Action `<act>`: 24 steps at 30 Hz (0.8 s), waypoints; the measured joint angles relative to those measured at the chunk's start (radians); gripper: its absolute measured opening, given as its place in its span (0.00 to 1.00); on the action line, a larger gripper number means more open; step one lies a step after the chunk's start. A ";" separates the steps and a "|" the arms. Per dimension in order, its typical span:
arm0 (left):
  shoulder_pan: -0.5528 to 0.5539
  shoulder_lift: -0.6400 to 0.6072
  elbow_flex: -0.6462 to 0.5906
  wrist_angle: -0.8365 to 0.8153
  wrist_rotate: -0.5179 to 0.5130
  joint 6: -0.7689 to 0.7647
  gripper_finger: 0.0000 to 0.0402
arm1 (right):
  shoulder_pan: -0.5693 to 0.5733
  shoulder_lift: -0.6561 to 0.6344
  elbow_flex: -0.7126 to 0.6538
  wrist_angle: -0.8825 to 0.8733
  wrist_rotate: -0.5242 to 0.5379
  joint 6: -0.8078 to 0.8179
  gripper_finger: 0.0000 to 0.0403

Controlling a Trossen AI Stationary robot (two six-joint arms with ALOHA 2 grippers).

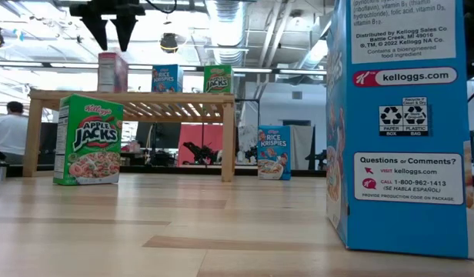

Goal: Stack cereal on shelf
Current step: Put the bottom red cereal box on the shelf

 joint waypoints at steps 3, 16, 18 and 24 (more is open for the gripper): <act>0.000 0.000 0.000 0.001 -0.009 0.000 0.76 | 0.000 0.000 0.000 0.000 0.000 0.000 0.65; -0.072 -0.028 0.000 -0.020 0.055 -0.100 0.77 | 0.000 0.000 0.000 0.000 0.000 0.000 0.65; -0.100 -0.028 0.000 -0.020 0.050 -0.128 0.77 | 0.000 0.000 0.000 0.000 0.000 0.000 0.65; -0.215 -0.022 0.000 0.008 -0.026 -0.183 0.77 | 0.000 0.000 0.000 0.000 0.000 0.000 0.65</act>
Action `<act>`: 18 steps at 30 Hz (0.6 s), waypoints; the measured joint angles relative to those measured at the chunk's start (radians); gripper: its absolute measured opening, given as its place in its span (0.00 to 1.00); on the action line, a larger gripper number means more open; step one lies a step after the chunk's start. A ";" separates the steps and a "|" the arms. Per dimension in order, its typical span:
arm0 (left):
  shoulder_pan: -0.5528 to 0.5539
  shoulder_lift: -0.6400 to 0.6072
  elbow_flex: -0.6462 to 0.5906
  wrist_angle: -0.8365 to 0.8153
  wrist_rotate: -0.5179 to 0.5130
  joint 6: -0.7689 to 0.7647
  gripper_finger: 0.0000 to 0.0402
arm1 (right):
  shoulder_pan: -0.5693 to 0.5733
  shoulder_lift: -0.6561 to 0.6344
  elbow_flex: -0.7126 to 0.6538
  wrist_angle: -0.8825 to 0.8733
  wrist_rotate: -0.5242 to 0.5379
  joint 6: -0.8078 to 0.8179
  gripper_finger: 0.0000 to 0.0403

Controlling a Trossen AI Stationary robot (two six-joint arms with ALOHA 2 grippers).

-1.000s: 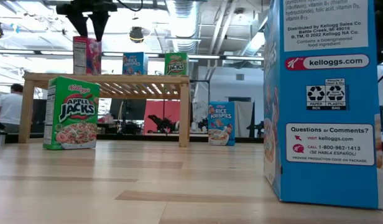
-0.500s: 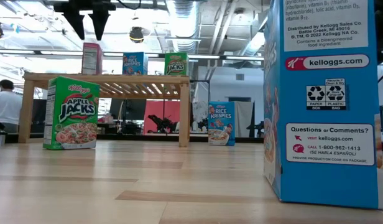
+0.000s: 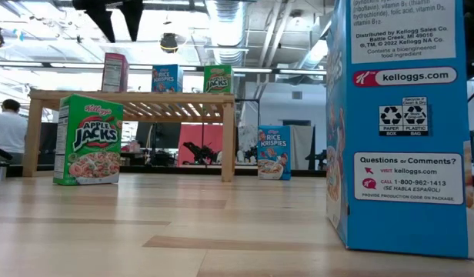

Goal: Stack cereal on shelf
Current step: Put the bottom red cereal box on the shelf

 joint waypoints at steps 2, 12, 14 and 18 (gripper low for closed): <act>-0.035 0.003 0.000 0.020 -0.013 -0.005 0.77 | 0.000 0.000 0.000 0.000 0.000 0.000 0.65; -0.066 0.103 -0.005 0.071 -0.071 0.014 0.77 | 0.000 0.000 0.000 0.000 0.000 0.000 0.65; -0.061 0.129 -0.005 0.070 -0.072 0.014 0.77 | 0.000 0.000 0.000 0.000 0.000 0.000 0.65; -0.044 0.157 -0.006 0.069 -0.084 0.014 0.77 | 0.000 0.000 0.000 0.000 0.000 0.000 0.65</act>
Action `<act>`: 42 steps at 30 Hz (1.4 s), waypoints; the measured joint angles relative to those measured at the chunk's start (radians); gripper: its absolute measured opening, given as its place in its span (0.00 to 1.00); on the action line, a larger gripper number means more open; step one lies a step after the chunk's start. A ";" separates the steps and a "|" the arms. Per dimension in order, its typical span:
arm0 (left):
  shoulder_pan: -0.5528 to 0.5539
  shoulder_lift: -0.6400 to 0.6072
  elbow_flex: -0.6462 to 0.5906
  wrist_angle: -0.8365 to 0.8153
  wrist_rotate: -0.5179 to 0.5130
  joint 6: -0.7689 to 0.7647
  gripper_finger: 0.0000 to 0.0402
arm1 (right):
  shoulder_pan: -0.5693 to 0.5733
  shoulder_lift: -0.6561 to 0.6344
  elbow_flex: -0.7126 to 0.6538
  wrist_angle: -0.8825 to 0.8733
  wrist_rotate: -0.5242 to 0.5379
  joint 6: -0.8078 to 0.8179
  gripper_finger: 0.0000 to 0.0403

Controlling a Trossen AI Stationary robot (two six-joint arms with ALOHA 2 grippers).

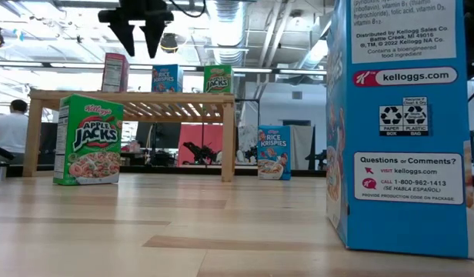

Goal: Stack cereal on shelf
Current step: Put the bottom red cereal box on the shelf

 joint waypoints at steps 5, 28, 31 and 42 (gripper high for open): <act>0.022 0.026 0.000 -0.006 0.004 0.011 0.77 | 0.000 0.000 0.000 0.000 0.000 0.000 0.65; 0.045 0.028 0.000 -0.152 -0.037 -0.011 0.77 | 0.000 0.000 0.000 0.000 0.000 0.000 0.65; 0.052 0.028 0.000 -0.168 -0.037 -0.011 0.77 | 0.000 0.000 0.000 0.000 0.000 0.000 0.65; 0.057 0.028 0.000 -0.201 -0.061 -0.004 0.77 | 0.000 0.000 0.000 0.000 0.000 0.000 0.65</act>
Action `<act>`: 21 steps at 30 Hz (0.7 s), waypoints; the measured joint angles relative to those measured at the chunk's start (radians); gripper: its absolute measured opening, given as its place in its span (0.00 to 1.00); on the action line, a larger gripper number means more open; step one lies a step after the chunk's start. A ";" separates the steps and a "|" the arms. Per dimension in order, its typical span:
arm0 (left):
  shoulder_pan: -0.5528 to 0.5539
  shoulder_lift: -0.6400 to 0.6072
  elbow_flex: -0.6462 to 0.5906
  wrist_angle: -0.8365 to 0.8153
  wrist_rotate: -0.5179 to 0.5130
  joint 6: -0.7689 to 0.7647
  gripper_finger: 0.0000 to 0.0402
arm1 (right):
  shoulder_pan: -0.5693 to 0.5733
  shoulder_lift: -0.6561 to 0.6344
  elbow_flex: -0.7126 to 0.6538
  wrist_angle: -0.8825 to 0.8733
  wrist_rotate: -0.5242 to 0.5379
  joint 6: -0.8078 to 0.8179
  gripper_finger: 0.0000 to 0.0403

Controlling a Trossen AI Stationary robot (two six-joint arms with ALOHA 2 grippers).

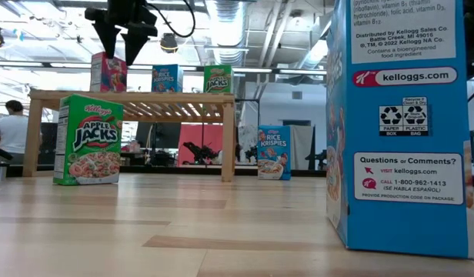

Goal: Stack cereal on shelf
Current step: Put the bottom red cereal box on the shelf

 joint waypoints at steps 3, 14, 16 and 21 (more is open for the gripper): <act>0.010 0.000 0.000 0.000 0.005 0.009 0.77 | 0.000 0.000 0.000 0.000 0.000 0.000 0.65; 0.052 0.000 0.000 -0.001 0.059 0.052 0.77 | 0.000 0.000 0.000 0.000 0.000 0.000 0.65; 0.059 0.000 0.000 0.000 0.059 0.056 0.77 | 0.000 0.000 0.000 0.000 0.000 0.000 0.65; 0.076 0.000 0.000 -0.001 0.053 0.056 0.77 | 0.000 0.000 0.000 0.000 0.000 0.000 0.65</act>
